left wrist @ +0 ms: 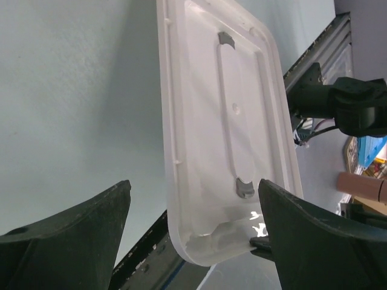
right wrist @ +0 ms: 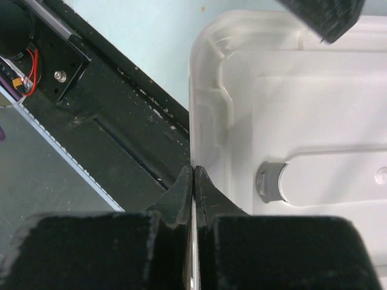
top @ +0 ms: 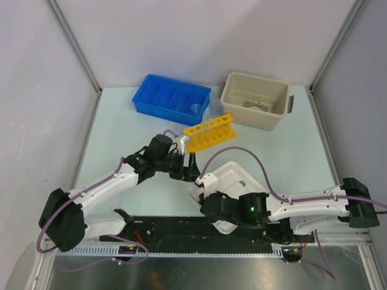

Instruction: Organize the chemistry lab equipment

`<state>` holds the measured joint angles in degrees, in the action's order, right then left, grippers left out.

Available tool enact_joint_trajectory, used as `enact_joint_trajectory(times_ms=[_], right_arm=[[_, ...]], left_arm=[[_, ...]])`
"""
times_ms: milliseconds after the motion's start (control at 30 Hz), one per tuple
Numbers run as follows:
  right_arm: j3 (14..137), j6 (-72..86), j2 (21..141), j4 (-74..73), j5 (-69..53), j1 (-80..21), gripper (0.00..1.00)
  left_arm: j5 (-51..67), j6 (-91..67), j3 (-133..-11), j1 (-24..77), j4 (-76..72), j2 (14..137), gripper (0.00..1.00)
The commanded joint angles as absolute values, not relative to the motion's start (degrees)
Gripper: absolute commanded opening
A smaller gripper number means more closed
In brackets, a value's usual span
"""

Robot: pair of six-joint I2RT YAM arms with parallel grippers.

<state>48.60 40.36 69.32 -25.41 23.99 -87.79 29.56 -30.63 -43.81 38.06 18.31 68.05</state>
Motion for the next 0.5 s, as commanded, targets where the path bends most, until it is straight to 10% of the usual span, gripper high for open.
enact_joint_trajectory(times_ms=[0, 467], right_arm=[[48.8, 41.8, 68.9, -22.4, 31.3, -89.5, 0.0], [48.7, 39.5, 70.9, -19.3, 33.2, -91.1, 0.0]], left_arm=[[27.6, -34.4, -41.9, 39.1, 17.3, 67.3, 0.91], [32.6, -40.9, -35.7, 39.6, 12.7, 64.8, 0.86]])
